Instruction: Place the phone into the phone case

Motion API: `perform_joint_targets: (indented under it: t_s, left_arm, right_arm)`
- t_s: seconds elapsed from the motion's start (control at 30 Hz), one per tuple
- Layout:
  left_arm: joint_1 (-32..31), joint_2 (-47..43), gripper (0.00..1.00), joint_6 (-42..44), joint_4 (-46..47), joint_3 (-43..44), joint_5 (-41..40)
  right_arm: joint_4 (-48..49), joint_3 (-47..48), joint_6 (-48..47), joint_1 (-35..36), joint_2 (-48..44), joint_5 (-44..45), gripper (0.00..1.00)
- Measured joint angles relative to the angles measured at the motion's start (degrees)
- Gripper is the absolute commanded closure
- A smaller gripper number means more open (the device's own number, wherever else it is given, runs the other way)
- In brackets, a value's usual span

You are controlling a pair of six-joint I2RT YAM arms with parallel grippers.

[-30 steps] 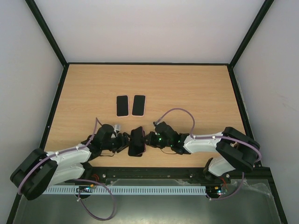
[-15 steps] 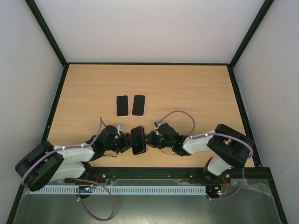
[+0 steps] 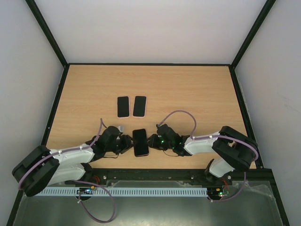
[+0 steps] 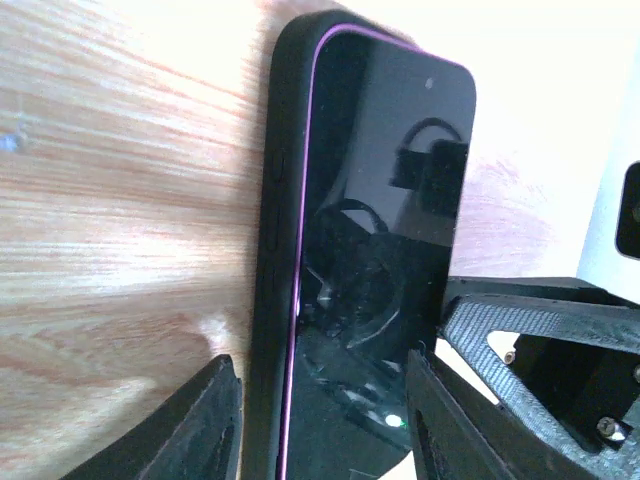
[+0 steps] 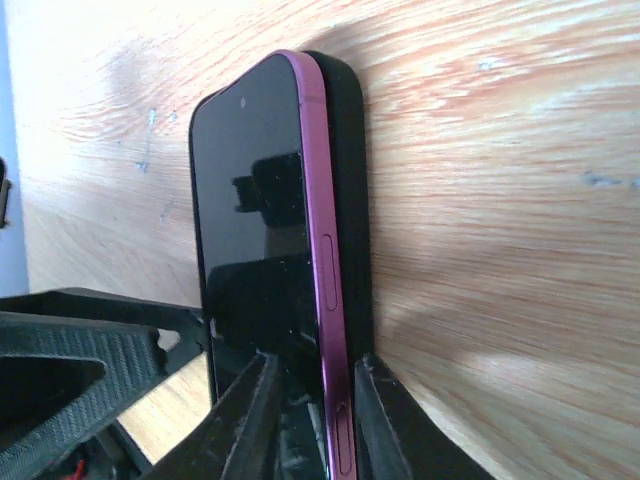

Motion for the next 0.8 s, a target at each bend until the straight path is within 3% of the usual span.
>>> perform_joint_targets:
  t_s: [0.33, 0.8]
  left_arm:
    - [2.45, -1.95, 0.59, 1.95, -5.51, 1.79, -2.56]
    - [5.77, -0.57, 0.64, 2.82, -2.01, 0.39, 0.55]
  right_arm:
    - [-6.91, 1.4, -4.04, 0.0, -6.03, 3.93, 0.44]
    - [-0.61, 2.78, -2.05, 0.0, 1.99, 1.07, 0.29]
